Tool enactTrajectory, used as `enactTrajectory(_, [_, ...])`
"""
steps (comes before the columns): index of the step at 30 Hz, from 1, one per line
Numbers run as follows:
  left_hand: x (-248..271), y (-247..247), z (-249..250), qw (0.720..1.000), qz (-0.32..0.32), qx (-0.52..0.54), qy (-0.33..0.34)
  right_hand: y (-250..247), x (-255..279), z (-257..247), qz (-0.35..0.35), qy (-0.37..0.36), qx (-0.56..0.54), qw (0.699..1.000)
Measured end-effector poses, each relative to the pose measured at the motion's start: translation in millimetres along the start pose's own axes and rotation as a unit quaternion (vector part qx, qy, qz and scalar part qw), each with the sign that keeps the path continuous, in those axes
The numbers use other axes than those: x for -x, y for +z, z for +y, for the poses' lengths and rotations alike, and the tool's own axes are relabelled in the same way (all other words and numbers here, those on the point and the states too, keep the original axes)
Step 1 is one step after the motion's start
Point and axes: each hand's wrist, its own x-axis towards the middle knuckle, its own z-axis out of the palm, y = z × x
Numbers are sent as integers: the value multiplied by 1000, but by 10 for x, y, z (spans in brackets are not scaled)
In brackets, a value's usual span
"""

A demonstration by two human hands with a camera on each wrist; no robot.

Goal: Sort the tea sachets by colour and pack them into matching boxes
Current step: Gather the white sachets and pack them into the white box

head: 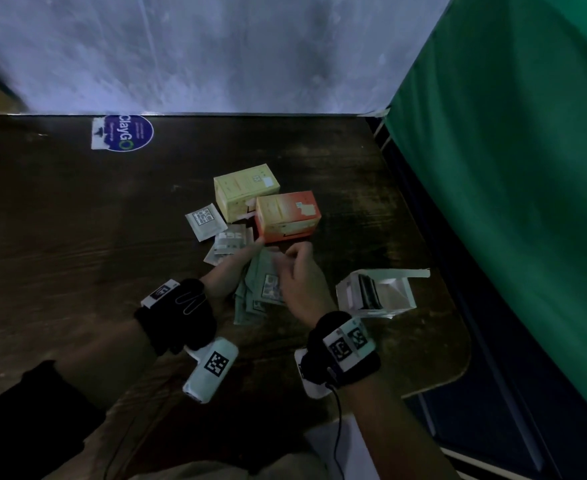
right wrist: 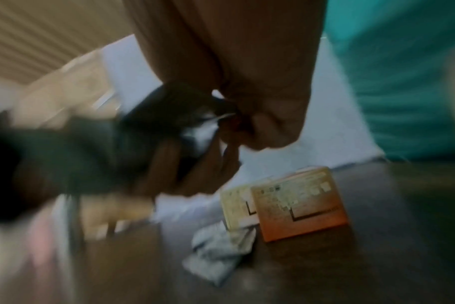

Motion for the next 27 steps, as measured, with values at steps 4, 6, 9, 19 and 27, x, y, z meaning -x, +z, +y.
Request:
enactTrajectory(4, [22, 57, -35, 999, -27, -40, -5, 158, -26, 93, 95, -67, 229, 966])
enactTrajectory(6, [22, 44, -52, 999, -21, -42, -20, 86, -60, 137, 47, -62, 124, 989])
enactTrajectory(9, [8, 55, -62, 1000, 7, -4, -22, -122, -21, 137, -129, -65, -60, 988])
enactTrajectory(19, [5, 144, -93, 989, -21, 72, -130, -93, 16, 139, -152, -95, 15, 984])
enactTrajectory(27, [21, 152, -160, 987, -43, 71, -137, -118, 109, 201, -140, -139, -3, 980])
